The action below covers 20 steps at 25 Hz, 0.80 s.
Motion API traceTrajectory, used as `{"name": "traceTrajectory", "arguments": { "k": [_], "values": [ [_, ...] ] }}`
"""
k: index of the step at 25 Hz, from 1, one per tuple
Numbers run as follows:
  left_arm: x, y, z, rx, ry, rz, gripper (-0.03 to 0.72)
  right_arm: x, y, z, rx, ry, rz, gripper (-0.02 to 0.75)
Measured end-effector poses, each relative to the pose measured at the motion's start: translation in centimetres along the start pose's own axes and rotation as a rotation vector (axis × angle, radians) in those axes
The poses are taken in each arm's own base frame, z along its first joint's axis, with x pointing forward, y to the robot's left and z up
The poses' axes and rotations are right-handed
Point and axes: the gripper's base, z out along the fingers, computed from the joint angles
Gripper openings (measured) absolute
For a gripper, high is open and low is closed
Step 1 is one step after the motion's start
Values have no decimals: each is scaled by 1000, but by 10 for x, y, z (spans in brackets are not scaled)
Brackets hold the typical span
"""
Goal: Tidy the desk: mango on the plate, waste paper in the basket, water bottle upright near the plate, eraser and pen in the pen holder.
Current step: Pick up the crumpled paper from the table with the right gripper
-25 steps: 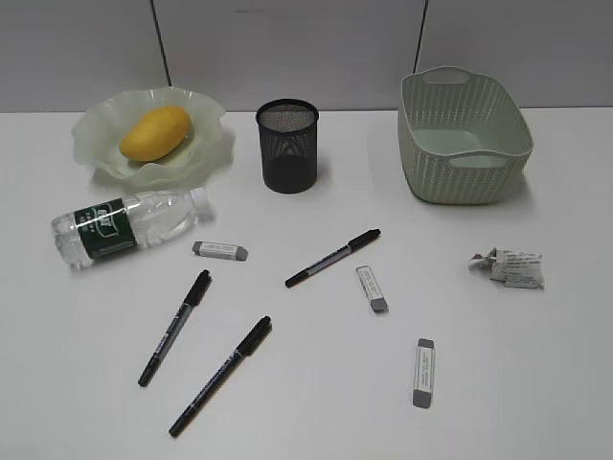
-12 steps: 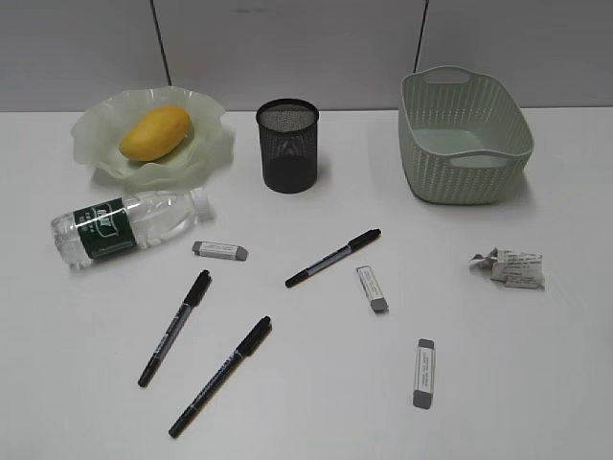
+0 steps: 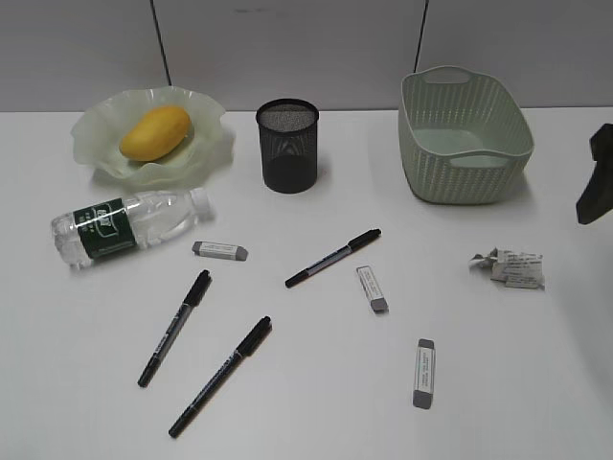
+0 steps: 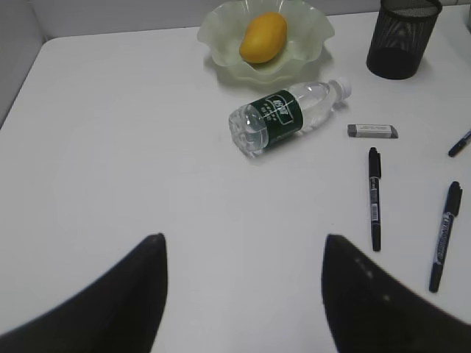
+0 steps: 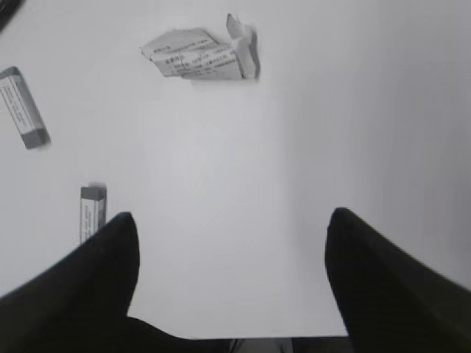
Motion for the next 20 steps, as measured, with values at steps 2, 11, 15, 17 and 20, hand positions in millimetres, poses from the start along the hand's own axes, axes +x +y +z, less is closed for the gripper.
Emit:
{"name": "traceTrajectory", "arguments": {
  "k": [2,11,15,17,20],
  "values": [
    [0,0,0,0,0,0,498,-10,3,13,0,4,-3,617],
    [0,0,0,1,0,0,498,-40,27,85,11,104,-60,603],
    [0,0,0,1,0,0,498,-50,27,113,31,150,-63,597],
    [0,0,0,1,0,0,498,-55,26,122,45,157,-74,596],
    [0,0,0,1,0,0,498,-62,26,127,52,152,-122,596]
  ]
}}
